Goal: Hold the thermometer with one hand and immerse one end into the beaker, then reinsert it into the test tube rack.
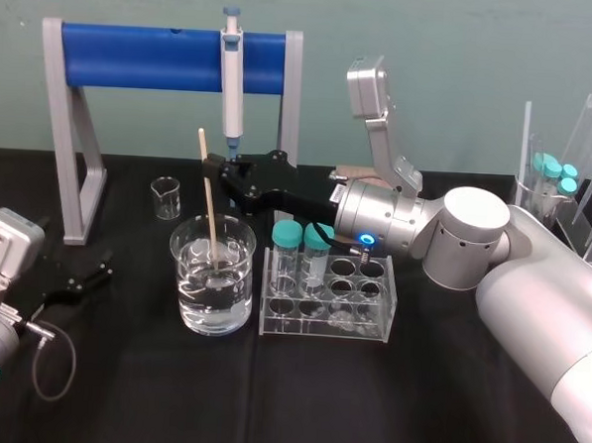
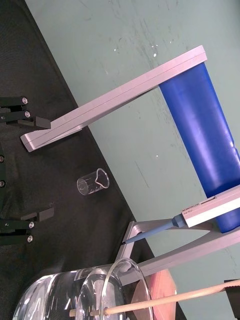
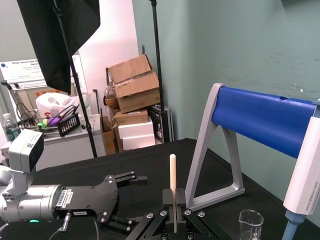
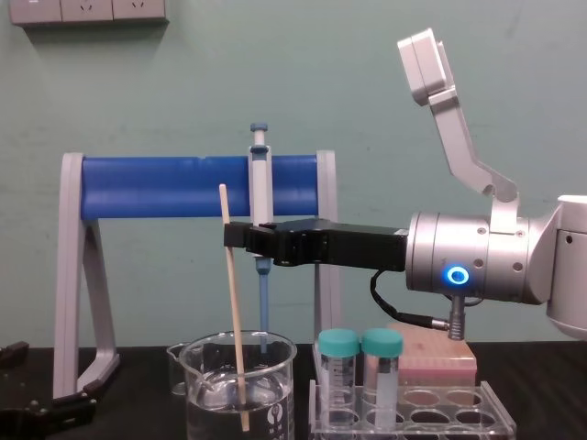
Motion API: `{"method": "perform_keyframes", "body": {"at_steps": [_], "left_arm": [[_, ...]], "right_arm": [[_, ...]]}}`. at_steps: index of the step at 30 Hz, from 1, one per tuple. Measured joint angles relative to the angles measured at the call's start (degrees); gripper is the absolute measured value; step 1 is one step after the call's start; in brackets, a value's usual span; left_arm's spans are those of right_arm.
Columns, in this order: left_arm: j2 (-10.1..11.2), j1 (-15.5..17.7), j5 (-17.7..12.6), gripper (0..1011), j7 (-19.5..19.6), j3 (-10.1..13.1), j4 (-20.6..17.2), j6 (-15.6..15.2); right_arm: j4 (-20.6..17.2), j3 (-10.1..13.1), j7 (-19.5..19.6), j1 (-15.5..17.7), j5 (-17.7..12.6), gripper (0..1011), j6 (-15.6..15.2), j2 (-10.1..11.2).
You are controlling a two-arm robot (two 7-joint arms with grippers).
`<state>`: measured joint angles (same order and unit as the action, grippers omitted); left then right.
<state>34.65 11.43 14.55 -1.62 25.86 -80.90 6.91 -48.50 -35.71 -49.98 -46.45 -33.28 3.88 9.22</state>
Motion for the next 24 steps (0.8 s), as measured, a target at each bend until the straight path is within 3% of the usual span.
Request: {"method": "perform_keyframes", "body": {"at_steps": [10,20,24], "left_arm": [[0.0,0.0,0.0,1004,0.0,0.0,0.0,0.0],[0.0,0.0,0.0,1004,0.0,0.0,0.0,0.0],[0.0,0.0,0.0,1004,0.0,0.0,0.0,0.0]], "right_arm": [[-1.91,1.02,0.0,0.49,-0.13,33,1.39,0.45],[-9.56,2.61,0.14,2.52,-3.8,33,-1.63,2.94],[-14.11,2.81,1.17,3.08,-4.96,33,-3.74,4.95]]}}
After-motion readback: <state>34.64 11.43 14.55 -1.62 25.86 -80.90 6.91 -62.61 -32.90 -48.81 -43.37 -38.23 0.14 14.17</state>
